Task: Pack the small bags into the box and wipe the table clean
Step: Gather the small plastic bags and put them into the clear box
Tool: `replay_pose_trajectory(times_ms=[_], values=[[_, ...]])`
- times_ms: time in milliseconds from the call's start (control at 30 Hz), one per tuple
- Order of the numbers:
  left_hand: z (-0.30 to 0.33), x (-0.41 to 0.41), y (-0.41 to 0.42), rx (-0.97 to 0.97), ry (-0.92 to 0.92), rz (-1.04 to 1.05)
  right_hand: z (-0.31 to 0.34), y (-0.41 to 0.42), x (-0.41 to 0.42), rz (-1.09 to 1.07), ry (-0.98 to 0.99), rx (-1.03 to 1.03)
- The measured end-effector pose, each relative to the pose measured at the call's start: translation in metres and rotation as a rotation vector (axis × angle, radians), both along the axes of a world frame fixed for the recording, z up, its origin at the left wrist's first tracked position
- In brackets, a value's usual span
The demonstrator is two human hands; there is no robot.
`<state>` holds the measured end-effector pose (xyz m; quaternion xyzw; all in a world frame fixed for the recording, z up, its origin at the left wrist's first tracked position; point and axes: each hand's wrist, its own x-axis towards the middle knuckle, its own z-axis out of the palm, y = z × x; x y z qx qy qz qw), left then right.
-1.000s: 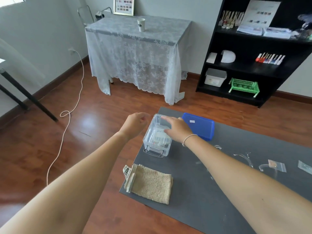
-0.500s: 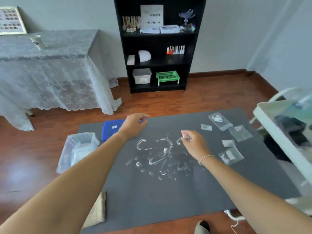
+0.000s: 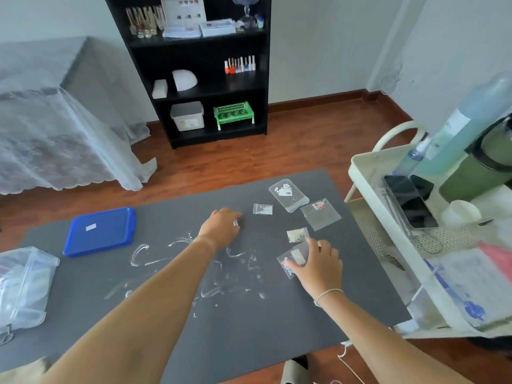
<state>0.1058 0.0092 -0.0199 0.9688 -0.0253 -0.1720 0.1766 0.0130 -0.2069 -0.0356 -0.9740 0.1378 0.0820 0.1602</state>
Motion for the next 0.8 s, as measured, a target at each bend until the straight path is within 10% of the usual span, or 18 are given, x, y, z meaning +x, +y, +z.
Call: replay_pose_trajectory(times_ms=[167, 800], values=[[-0.009, 0.007, -0.002, 0.107, -0.002, 0.04, -0.003, -0.007, 0.014, 0.001, 0.073, 0.102], [0.067, -0.028, 0.105, -0.463, -0.16, 0.507, 0.066, 0.093, 0.061, 0.257, 0.097, 0.919]])
